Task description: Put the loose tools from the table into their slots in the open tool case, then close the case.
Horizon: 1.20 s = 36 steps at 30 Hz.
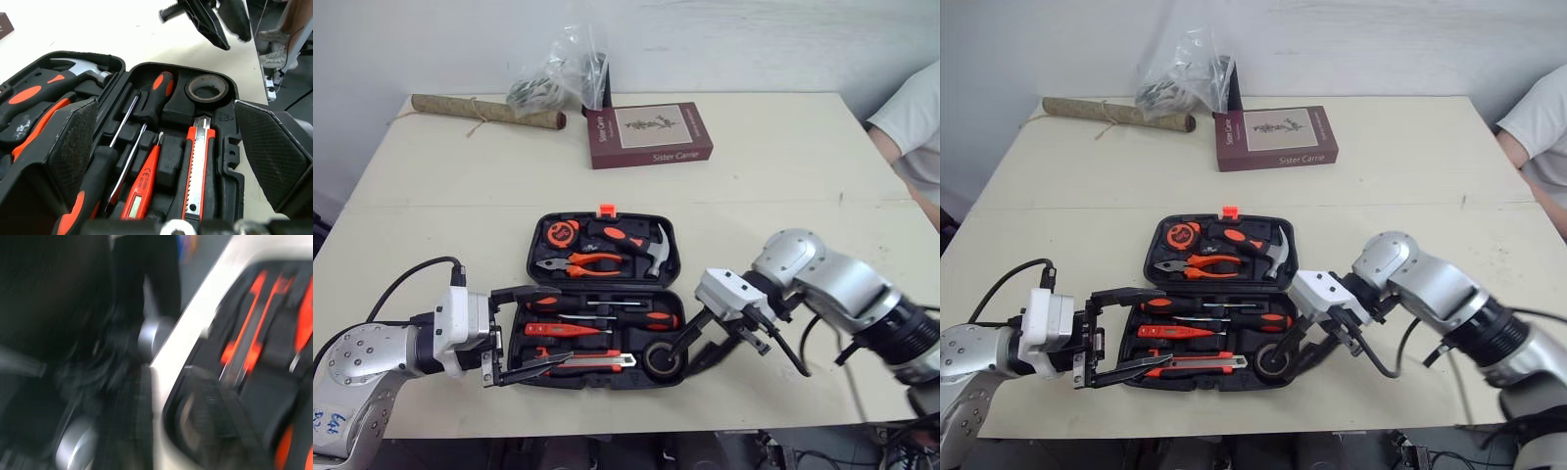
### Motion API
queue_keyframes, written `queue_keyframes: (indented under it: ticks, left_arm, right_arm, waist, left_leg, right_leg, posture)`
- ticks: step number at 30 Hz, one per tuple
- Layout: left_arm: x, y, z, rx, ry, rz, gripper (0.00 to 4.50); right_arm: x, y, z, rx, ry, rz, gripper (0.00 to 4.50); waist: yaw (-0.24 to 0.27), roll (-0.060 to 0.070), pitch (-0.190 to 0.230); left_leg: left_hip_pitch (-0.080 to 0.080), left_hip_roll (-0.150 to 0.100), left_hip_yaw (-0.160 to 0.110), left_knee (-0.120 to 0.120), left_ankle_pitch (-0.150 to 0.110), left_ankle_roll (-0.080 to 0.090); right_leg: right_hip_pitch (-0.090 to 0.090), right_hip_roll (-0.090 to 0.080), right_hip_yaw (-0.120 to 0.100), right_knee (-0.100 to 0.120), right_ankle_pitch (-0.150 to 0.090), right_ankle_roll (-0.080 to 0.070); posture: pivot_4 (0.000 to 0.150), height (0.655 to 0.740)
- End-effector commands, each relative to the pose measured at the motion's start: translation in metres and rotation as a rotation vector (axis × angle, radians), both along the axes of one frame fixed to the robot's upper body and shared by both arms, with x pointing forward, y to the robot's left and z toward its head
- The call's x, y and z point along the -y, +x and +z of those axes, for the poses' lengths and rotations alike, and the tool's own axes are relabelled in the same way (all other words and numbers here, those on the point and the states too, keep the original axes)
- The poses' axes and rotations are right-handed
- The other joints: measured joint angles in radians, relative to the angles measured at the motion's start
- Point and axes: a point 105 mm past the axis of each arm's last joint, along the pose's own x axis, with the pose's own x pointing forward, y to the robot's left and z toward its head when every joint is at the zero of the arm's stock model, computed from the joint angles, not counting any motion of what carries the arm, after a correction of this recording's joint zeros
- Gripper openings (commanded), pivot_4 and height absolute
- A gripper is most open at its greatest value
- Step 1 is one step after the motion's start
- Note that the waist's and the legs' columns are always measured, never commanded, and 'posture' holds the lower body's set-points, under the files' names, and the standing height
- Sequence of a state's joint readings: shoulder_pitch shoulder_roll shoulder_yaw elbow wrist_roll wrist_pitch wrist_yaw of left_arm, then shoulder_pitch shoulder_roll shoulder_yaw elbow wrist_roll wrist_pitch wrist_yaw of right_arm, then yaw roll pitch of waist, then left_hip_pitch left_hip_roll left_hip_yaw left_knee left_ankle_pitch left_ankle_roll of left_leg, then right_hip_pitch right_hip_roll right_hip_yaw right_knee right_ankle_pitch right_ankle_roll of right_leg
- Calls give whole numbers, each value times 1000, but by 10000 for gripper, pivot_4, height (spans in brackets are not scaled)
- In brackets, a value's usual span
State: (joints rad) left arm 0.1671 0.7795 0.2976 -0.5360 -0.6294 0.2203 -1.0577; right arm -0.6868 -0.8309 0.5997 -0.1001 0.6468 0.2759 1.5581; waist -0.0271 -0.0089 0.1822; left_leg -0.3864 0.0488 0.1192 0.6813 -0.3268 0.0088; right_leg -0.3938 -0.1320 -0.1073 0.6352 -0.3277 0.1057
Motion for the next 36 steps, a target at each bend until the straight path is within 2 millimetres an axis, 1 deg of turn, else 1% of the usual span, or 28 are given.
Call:
queue_keyframes:
  ticks: [1, 4, 5, 8, 10, 12, 14, 15, 17, 18, 19, 20, 21, 22, 23, 24, 25, 26, 27, 29, 30, 31, 34, 36]
  left_arm:
    - [1, -1, 6, 21, 6, -13, 45000]
    - [-2, 0, 6, 20, 11, -10, 45000]
    - [-3, 0, 6, 19, 14, -8, 45000]
    - [-9, 0, 5, 7, 30, 14, 45000]
    - [-13, 0, 4, -1, 33, 29, 45000]
    - [-17, -1, 2, -13, 41, 45, 45000]
    - [-20, -1, -1, -26, 48, 60, 45000]
    - [-22, 0, -2, -24, 50, 76, 45000]
    - [-30, 4, -1, -13, 47, 135, 45000]
    - [-38, 8, -3, -9, 63, 188, 45000]
    - [-44, 11, -4, -7, 75, 223, 45000]
    - [-60, 21, -7, 52, 136, 325, 45000]
    - [-71, 27, -8, 96, 182, 391, 39588]
    - [-84, 33, -10, 106, 188, 474, 36543]
    - [-96, 38, -10, 114, 184, 546, 31457]
    - [-101, 40, -12, 103, 167, 585, 26911]
    - [-106, 42, -14, 88, 154, 616, 21346]
    - [-108, 45, -16, 78, 146, 636, 18357]
    - [-108, 48, -21, 44, 134, 650, 14241]
    - [-105, 54, -29, 9, 129, 653, 5191]
    - [-102, 57, -32, -8, 125, 647, 1233]
    - [-98, 59, -37, -30, 121, 644, 293]
    - [-87, 68, -56, -163, 109, 644, 293]
    - [-86, 74, -58, -167, 99, 674, 293]
  right_arm:
    - [-4, 0, -6, 12, 27, -21, 126]
    - [-5, 1, -32, 92, -12, -7, 126]
    - [-4, 2, -38, 121, -18, -3, 126]
    - [-10, 14, -51, 173, -22, -89, 126]
    - [-4, 21, -65, 240, -78, -109, 126]
    - [3, 18, -71, 239, -117, -103, 126]
    - [4, 16, -69, 225, -112, -107, 126]
    - [3, 15, -64, 212, -88, -116, 126]
    - [2, 14, -44, 169, 11, -165, 126]
    - [3, 18, -34, 159, 59, -216, 126]
    - [4, 20, -28, 154, 85, -252, 126]
    - [7, 28, -17, 154, 138, -327, 126]
    - [10, 32, -9, 153, 172, -376, 0]
    - [18, 41, -1, 164, 204, -457, 0]
    - [28, 49, 5, 173, 228, -540, 0]
    - [39, 56, 7, 185, 227, -608, 0]
    - [51, 61, 7, 200, 215, -666, 0]
    - [61, 63, 4, 217, 194, -700, 0]
    - [73, 65, -2, 238, 159, -722, 0]
    - [86, 70, -15, 293, 98, -753, 0]
    - [89, 73, -20, 309, 82, -770, 0]
    - [91, 79, -25, 325, 76, -805, 0]
    - [86, 91, -40, 352, 72, -857, 0]
    - [78, 92, -44, 341, 77, -851, 0]
  waist:
    - [2, 0, 0]
    - [2, -1, -1]
    - [1, -1, -1]
    - [-1, -1, -1]
    - [-7, -1, -1]
    - [-8, -1, -1]
    - [-5, -1, -1]
    - [-2, -2, -1]
    - [0, -2, -1]
    - [1, -2, -1]
    - [2, -2, -1]
    - [2, -1, -1]
    - [2, -1, -1]
    - [2, -1, -1]
    - [2, -1, -1]
    - [1, -1, -1]
    - [1, -1, -1]
    - [1, -1, -1]
    - [1, -1, -1]
    - [5, -1, -1]
    - [3, -1, -1]
    - [2, -1, -1]
    - [-4, -1, -1]
    - [-5, -1, -1]
  left_leg:
    - [0, 0, 0, 0, 0, 0]
    - [0, -1, 0, 1, 0, 1]
    - [0, 0, -1, 1, 0, 0]
    - [0, -1, 0, 1, 0, 0]
    - [1, 0, 0, 1, 0, 0]
    - [2, 1, 0, 0, 0, 0]
    - [5, 2, 0, -1, 1, -2]
    - [5, 2, 0, -1, 1, -2]
    - [6, 2, 0, -1, 1, -2]
    - [6, 2, 0, -1, 0, -1]
    - [5, 1, 0, -1, 0, -1]
    - [5, 1, 0, -1, 0, -1]
    - [4, 0, 0, -1, 0, -1]
    - [4, 0, 0, -1, 0, -1]
    - [4, 1, 0, -1, 0, -1]
    - [3, 1, 0, -2, 0, -1]
    - [3, 1, 0, -2, 0, -1]
    - [3, 1, 0, -3, 0, -1]
    - [2, 1, 0, -3, 0, -1]
    - [2, 1, 0, -3, -1, 0]
    - [1, 0, 0, -3, -1, 0]
    - [1, 0, 1, -3, -1, 0]
    - [2, 0, 2, -2, 0, 0]
    - [2, 0, 2, -2, 0, -1]
  right_leg:
    - [0, 0, 0, 0, 0, 0]
    - [0, 0, 0, 0, 0, 1]
    - [1, 0, 0, 0, 0, 0]
    - [0, 0, 0, 0, 0, 1]
    - [0, 1, 0, 0, 0, 0]
    - [1, 1, 1, 1, 0, 0]
    - [2, 1, 0, 2, -1, -1]
    - [3, 1, 0, 2, -1, -2]
    - [4, 0, 1, 2, -1, -2]
    - [4, 0, 1, 2, -1, -2]
    - [4, -1, 1, 2, -1, -2]
    - [3, -2, 1, 1, -1, -2]
    - [2, -2, 1, 2, -1, -1]
    - [2, -2, 1, 2, -1, -1]
    - [2, -2, 0, 1, -1, -1]
    - [1, -2, 0, 1, -1, -1]
    - [1, -2, 0, 0, -1, -1]
    - [1, -2, 0, 0, -1, -1]
    - [1, -2, 0, 0, -1, -1]
    - [1, -2, 0, -2, -1, -1]
    - [1, -1, 0, -2, 0, -1]
    - [1, -1, 0, -1, 0, 0]
    - [0, 0, 1, 1, 0, 0]
    - [-1, 0, 2, 3, 0, 0]
  posture:
    - [1500, 7400]
    - [1500, 7400]
    - [1500, 7400]
    - [1500, 7400]
    - [1500, 7400]
    - [1500, 7400]
    - [1500, 7400]
    - [1500, 7400]
    - [1500, 7400]
    - [1500, 7400]
    - [1500, 7400]
    - [1500, 7400]
    - [1500, 7400]
    - [1500, 7400]
    - [1500, 7400]
    - [1500, 7400]
    - [1500, 7400]
    - [1500, 7400]
    - [1500, 7400]
    - [1500, 7400]
    - [1500, 7400]
    - [1500, 7400]
    - [1500, 7400]
    - [1500, 7400]
